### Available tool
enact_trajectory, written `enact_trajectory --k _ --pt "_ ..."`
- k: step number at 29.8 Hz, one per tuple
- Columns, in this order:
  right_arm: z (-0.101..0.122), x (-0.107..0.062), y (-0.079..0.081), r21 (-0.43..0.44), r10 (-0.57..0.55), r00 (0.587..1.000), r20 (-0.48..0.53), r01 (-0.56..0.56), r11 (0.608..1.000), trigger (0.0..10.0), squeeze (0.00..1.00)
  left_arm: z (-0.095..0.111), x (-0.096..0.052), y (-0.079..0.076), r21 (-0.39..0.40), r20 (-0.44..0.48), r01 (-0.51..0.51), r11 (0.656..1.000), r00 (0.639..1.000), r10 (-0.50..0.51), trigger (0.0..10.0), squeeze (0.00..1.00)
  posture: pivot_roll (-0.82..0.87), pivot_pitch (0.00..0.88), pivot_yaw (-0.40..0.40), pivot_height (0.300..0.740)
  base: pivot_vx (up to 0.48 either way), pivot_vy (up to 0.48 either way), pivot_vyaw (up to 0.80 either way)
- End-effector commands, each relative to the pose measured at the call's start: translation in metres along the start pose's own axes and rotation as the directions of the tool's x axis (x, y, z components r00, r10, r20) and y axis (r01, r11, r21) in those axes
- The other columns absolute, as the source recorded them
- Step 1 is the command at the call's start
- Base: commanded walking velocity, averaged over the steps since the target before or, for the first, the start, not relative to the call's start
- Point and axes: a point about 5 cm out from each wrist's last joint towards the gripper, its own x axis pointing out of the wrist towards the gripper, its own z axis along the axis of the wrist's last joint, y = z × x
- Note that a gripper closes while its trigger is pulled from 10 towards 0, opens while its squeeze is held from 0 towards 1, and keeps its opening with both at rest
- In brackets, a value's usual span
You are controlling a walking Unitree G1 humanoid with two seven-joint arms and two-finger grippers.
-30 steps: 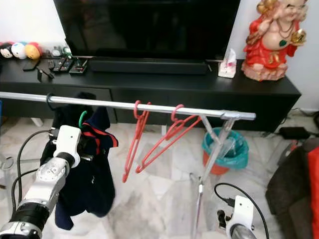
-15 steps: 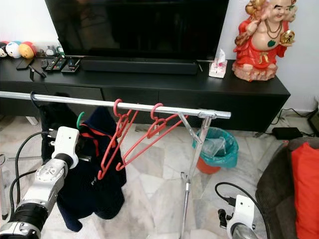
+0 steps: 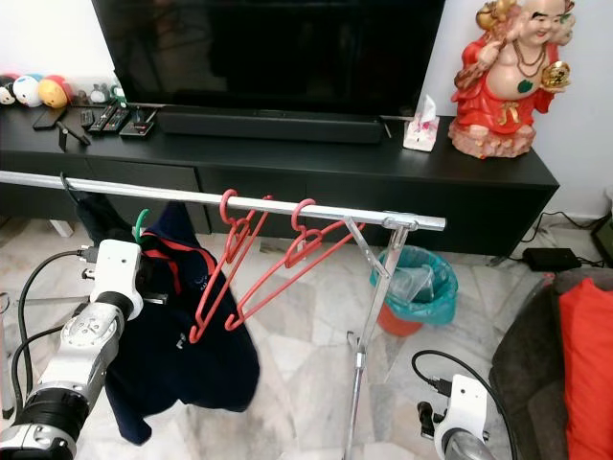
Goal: Hang hanger
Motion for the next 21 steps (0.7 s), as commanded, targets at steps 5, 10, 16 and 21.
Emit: enact_trajectory --k 5,10,16,21 --pt "0.0009 0.0002 0.0013 -0.003 0.003 1.0 0.003 -0.003 1.0 10.0 0.0 0.0122 0.0043 0.0053 -0.004 0.057 -0.025 1.0 0.998 0.025 10.0 0.0 -0.08 0.0 -0.018 0.74 0.273 0.0 0.0" --pt "-0.0002 0.0001 0.0014 -0.003 0.005 1.0 0.0 -0.005 1.0 10.0 0.0 0.0124 0.0044 0.005 -0.006 0.062 -0.026 1.0 0.998 0.026 10.0 0.0 -0.08 0.0 -0.016 0.74 0.271 0.0 0.0" --pt "-0.0008 0.0 0.001 -0.004 0.005 1.0 -0.001 -0.005 1.0 10.0 0.0 0.0134 0.0043 0.004 -0.016 0.076 -0.023 1.0 0.997 0.024 10.0 0.0 -0.08 0.0 -0.017 0.74 0.045 0.0 0.0" --pt "-0.001 -0.0001 0.0008 -0.004 0.005 1.0 -0.002 -0.005 1.0 10.0 0.0 0.0168 0.0037 0.004 -0.029 0.104 -0.023 0.999 0.994 0.026 10.0 0.0 -0.08 0.0 -0.017 0.74 0.0 0.0 0.0"
